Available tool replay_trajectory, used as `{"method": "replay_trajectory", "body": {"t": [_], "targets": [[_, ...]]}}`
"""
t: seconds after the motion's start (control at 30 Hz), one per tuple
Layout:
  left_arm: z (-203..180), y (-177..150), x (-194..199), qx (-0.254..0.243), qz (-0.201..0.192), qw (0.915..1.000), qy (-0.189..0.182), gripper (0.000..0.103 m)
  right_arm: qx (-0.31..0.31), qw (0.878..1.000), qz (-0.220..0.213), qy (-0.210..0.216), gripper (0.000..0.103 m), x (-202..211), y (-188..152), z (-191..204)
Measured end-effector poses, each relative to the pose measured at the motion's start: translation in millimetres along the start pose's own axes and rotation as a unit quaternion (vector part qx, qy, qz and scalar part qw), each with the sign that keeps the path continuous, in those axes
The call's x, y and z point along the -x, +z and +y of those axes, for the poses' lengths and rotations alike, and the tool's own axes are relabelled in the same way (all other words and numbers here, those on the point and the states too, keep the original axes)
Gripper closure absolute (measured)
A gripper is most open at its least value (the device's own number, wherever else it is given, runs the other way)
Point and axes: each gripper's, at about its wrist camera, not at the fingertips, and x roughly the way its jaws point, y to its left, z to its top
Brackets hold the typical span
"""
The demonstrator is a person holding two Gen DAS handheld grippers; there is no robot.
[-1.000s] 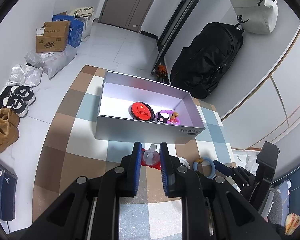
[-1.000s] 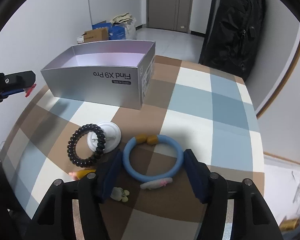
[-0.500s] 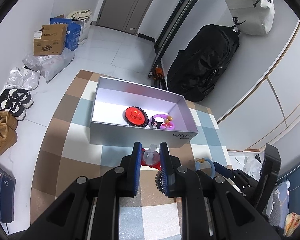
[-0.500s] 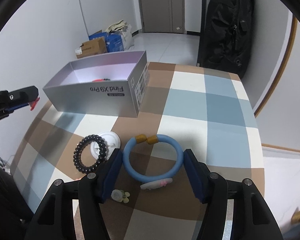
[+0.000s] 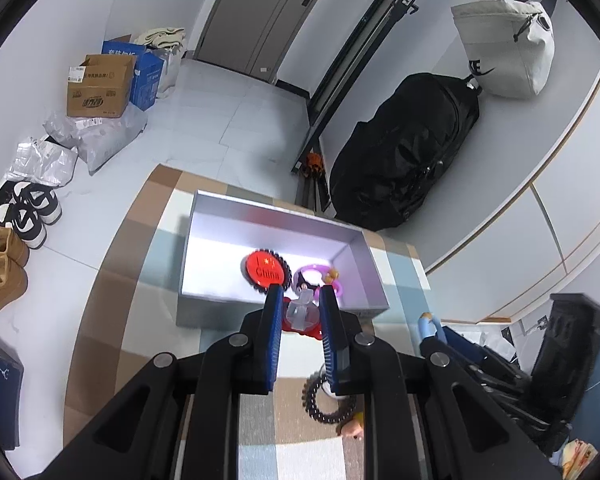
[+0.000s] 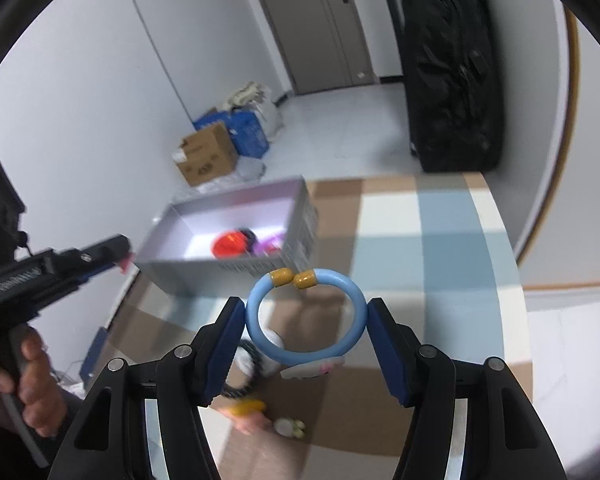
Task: Organize jewelry
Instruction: 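Carry the pacifier charm and blue ring into the box and open both grippers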
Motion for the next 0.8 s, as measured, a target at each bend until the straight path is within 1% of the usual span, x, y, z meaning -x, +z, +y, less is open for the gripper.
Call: {"method": "replay_trajectory", "body": {"t": [0.2, 0.43, 0.7, 0.8], "targets": [[1.6, 9.7, -8.3, 0.003, -0.002, 1.0000, 0.001, 0.090, -0.002, 0.999, -0.009, 0.045, 0.041, -1.9, 25.8, 11.2], [1.7, 19.6, -18.7, 0.002, 0.001, 1.0000, 0.008, 0.090, 0.029, 0.997, -0.014, 0.073, 0.041, -20.8, 51.4, 27.2], [5.2, 28.0, -35.3, 0.009, 0.014, 0.9997, 0.015, 0.090, 0.051, 0.994, 0.004, 0.094, 0.041, -55.5, 63.8, 30.0], [8.2, 30.1, -42.3, 0.013, 0.022, 0.9995, 0.019, 0.090, 0.044, 0.994, 0.011, 0.102, 0.041, -66.7, 64.0, 24.9]]}}
